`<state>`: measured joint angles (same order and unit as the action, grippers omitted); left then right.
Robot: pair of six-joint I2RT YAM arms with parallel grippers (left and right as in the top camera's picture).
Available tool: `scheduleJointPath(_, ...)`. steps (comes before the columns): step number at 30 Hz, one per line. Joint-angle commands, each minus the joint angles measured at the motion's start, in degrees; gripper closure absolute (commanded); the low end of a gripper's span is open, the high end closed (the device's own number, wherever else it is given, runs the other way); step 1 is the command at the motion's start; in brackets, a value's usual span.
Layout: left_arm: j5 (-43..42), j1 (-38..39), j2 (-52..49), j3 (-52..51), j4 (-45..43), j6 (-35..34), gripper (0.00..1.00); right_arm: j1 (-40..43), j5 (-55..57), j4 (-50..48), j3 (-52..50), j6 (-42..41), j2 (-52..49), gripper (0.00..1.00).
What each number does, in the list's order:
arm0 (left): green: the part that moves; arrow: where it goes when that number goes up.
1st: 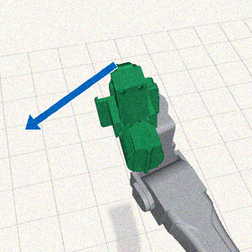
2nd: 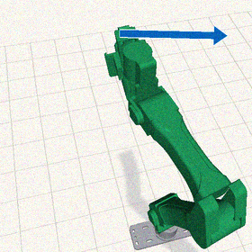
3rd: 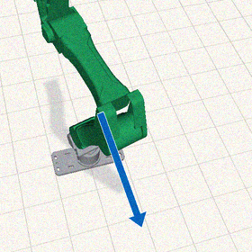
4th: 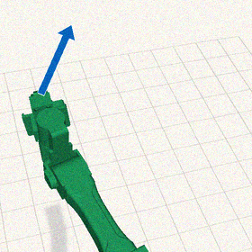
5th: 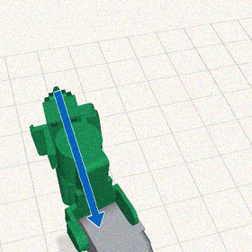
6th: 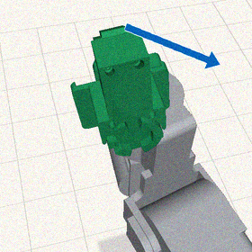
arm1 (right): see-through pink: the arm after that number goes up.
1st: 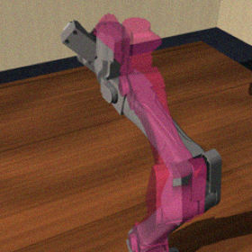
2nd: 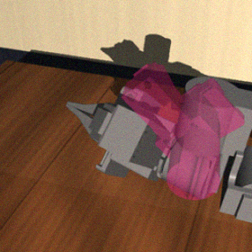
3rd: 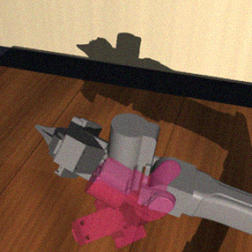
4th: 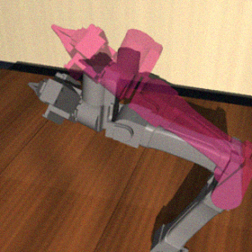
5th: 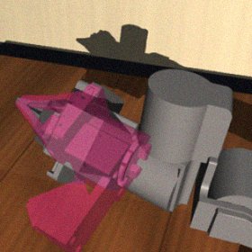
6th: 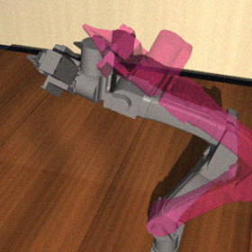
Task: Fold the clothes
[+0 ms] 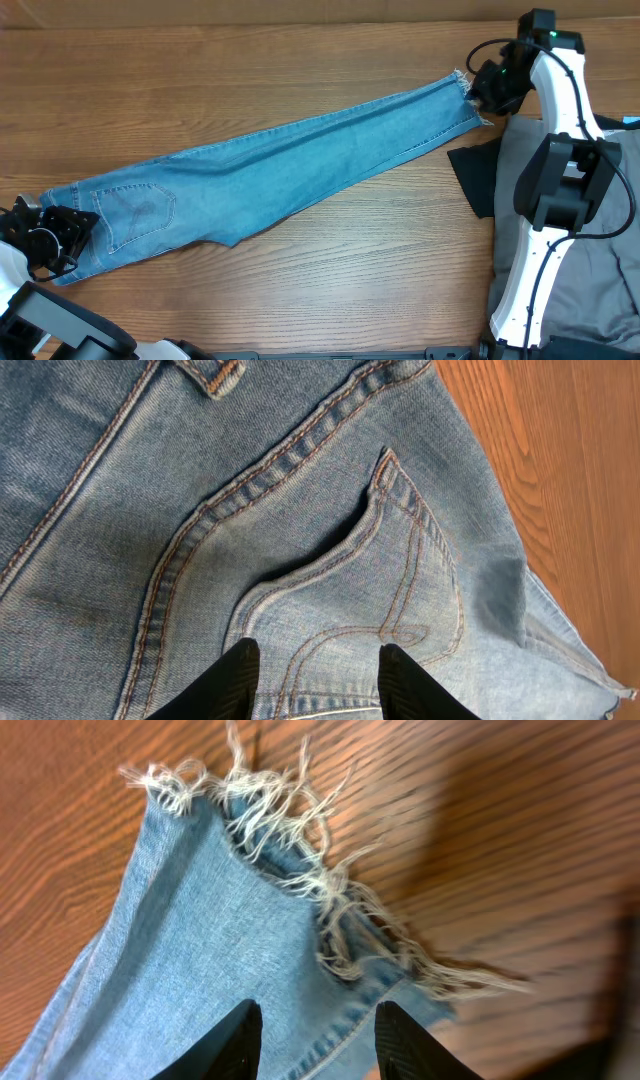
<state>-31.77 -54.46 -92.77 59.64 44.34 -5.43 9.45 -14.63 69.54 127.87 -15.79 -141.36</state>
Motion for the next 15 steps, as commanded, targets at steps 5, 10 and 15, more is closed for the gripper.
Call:
scheduleJointPath(5,-0.90,0.17,1.18,0.92,0.00,1.60,0.59,-0.44,-0.92,-2.45,-3.82,0.59,1.07,0.63)
scheduleJointPath(10,-0.90,0.17,1.18,0.92,-0.02,1.60,0.58,-0.44,-1.16,-4.22,-3.63,0.63,1.09,0.87)
scheduleJointPath(15,-0.90,0.17,1.18,0.92,0.00,1.62,0.58,-0.28,-1.46,-4.61,-3.63,0.66,1.11,0.96)
